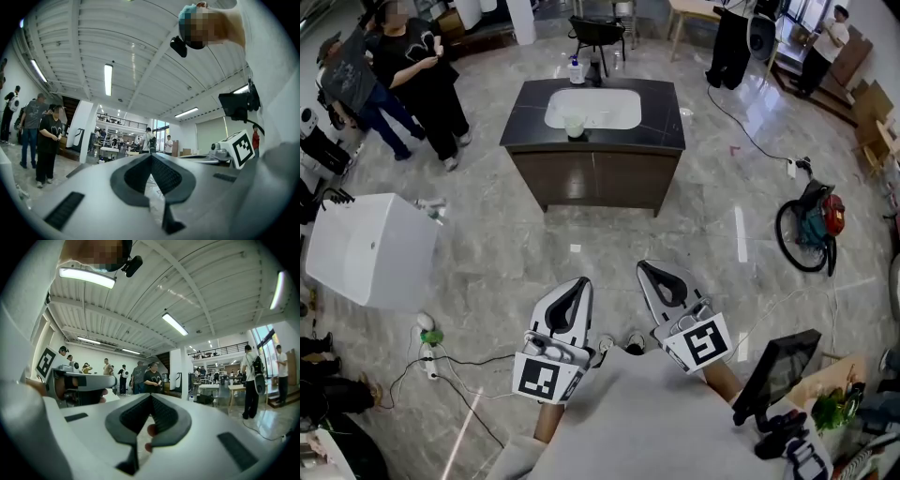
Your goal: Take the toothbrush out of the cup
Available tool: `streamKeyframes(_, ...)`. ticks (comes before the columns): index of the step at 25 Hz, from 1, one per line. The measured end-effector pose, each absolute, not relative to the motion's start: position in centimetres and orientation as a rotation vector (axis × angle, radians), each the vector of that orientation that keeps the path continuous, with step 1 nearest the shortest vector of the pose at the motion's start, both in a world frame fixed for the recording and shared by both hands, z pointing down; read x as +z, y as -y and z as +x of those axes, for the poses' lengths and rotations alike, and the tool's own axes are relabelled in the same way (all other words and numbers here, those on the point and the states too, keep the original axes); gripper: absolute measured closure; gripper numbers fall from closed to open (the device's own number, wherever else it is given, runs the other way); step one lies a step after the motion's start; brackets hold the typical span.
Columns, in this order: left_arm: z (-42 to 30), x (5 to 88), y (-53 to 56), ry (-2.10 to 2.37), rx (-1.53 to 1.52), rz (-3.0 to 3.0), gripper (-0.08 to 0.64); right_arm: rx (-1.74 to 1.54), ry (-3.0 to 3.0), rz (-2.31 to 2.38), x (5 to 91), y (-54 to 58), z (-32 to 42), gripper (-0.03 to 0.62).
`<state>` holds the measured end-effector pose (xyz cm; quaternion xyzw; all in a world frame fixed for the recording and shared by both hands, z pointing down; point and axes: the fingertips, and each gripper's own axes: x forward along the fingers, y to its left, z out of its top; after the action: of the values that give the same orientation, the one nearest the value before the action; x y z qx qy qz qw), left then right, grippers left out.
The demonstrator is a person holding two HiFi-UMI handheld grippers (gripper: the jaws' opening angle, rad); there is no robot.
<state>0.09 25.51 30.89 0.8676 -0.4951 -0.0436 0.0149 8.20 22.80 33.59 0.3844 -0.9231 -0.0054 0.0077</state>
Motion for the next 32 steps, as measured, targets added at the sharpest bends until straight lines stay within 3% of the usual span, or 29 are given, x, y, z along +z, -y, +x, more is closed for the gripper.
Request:
streamKeyframes(22, -3.7, 31.3, -26.3, 1.475, -0.158, 2.752, 0.556, -0.146, 2.935, 1.273, 30.5, -23.4, 4.0, 0.588)
streamKeyframes(32, -4.8, 31.7, -25.8, 1.476, -0.139, 2.723, 0.555, -0.058, 2.930, 1.276, 30.9, -22.5, 3.0, 0.588)
